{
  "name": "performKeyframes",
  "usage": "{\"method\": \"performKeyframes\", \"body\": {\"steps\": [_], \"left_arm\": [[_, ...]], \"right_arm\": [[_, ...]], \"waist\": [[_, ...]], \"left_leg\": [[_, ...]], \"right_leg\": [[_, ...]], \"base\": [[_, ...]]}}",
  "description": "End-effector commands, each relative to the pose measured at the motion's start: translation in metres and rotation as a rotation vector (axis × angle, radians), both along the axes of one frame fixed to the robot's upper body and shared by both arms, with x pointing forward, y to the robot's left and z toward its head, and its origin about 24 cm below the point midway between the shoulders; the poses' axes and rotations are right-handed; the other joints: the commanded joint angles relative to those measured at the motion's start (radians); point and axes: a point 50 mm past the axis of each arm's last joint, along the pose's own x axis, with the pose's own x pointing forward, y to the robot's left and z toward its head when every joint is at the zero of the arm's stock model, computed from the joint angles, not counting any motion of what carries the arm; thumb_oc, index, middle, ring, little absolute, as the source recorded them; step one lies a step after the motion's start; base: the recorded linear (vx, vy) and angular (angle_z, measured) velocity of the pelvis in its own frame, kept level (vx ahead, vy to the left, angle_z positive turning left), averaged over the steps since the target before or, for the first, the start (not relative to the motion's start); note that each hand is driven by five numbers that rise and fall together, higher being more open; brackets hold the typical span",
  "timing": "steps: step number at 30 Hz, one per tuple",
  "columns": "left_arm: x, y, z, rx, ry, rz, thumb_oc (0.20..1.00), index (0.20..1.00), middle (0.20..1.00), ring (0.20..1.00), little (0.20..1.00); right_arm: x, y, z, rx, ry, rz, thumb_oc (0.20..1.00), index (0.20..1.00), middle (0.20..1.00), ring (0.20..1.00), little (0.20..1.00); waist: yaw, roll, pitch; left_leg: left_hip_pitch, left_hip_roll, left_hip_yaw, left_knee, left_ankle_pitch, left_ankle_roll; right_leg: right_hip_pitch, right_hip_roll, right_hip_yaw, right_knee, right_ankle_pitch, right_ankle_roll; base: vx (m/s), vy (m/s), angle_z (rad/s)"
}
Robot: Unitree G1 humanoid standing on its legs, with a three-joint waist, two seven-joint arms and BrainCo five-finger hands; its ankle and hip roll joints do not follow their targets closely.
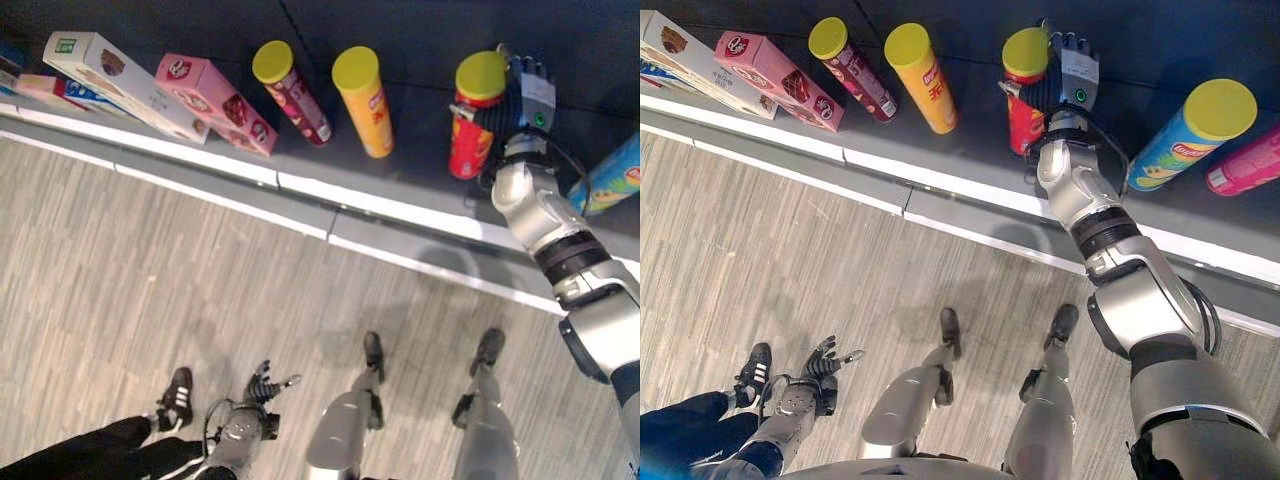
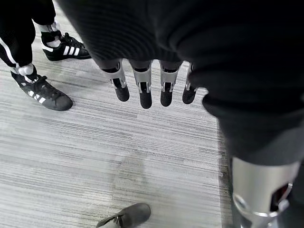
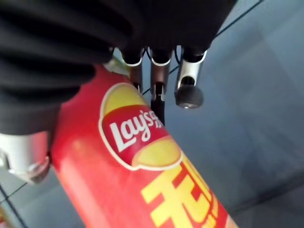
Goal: Put the goods on the table back onto the shelves and tidy them up.
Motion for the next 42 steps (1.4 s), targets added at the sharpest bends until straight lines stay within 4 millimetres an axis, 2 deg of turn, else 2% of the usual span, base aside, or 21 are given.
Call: {"method": "performKeyframes", "body": {"steps": [1, 6, 16, 24, 34, 42], "left_arm": [[0.009, 0.006, 0.008, 0.06, -0.042, -0.035, 1.0, 1.0, 1.0, 1.0, 1.0], [0.009, 0.006, 0.008, 0.062, -0.042, -0.037, 1.0, 1.0, 1.0, 1.0, 1.0], [0.009, 0.009, 0.008, 0.075, -0.032, -0.029, 1.0, 1.0, 1.0, 1.0, 1.0], [0.007, 0.01, 0.005, 0.086, -0.009, -0.017, 1.0, 1.0, 1.0, 1.0, 1.0], [0.006, 0.01, 0.003, 0.096, 0.0, -0.015, 1.0, 1.0, 1.0, 1.0, 1.0], [0.006, 0.01, 0.004, 0.098, -0.006, -0.023, 1.0, 1.0, 1.0, 1.0, 1.0]], "right_arm": [[-0.017, 0.013, 0.079, -0.081, -0.292, 0.004, 0.2, 0.2, 0.2, 0.2, 0.2], [-0.018, 0.011, 0.08, -0.081, -0.298, -0.003, 0.2, 0.2, 0.2, 0.2, 0.2], [-0.018, 0.019, 0.062, -0.045, -0.274, 0.054, 0.2, 0.2, 0.2, 0.2, 0.2], [-0.016, 0.035, 0.047, -0.008, -0.232, 0.133, 0.2, 0.2, 0.2, 0.2, 0.2], [-0.013, 0.041, 0.032, -0.001, -0.185, 0.16, 0.2, 0.2, 0.2, 0.2, 0.2], [-0.01, 0.036, 0.028, -0.006, -0.166, 0.133, 0.2, 0.2, 0.2, 0.2, 0.2]], "waist": [[0.03, 0.005, -0.013], [0.03, 0.008, -0.013], [0.021, -0.001, -0.005], [0.018, -0.01, 0.004], [0.021, -0.011, 0.013], [0.022, -0.011, 0.013]], "left_leg": [[-0.044, 0.012, 0.004, 0.023, 0.052, -0.055], [-0.045, 0.011, 0.004, 0.02, 0.053, -0.055], [-0.045, 0.015, 0.015, 0.021, 0.049, -0.052], [-0.05, 0.023, 0.017, 0.028, 0.05, -0.053], [-0.05, 0.024, 0.015, 0.025, 0.053, -0.056], [-0.048, 0.026, 0.017, 0.02, 0.057, -0.058]], "right_leg": [[0.106, -0.105, 0.012, 0.132, -0.129, 0.127], [0.104, -0.107, 0.01, 0.131, -0.126, 0.129], [0.093, -0.11, 0.015, 0.135, -0.123, 0.129], [0.089, -0.106, 0.007, 0.135, -0.121, 0.125], [0.086, -0.109, 0.001, 0.142, -0.12, 0.124], [0.085, -0.111, -0.001, 0.141, -0.117, 0.126]], "base": [[0.0, 0.0, 0.0], [0.0, 0.0, 0.0], [0.0, 0.0, 0.0], [0.0, 0.0, 0.0], [0.0, 0.0, 0.0], [0.0, 0.0, 0.0]]}}
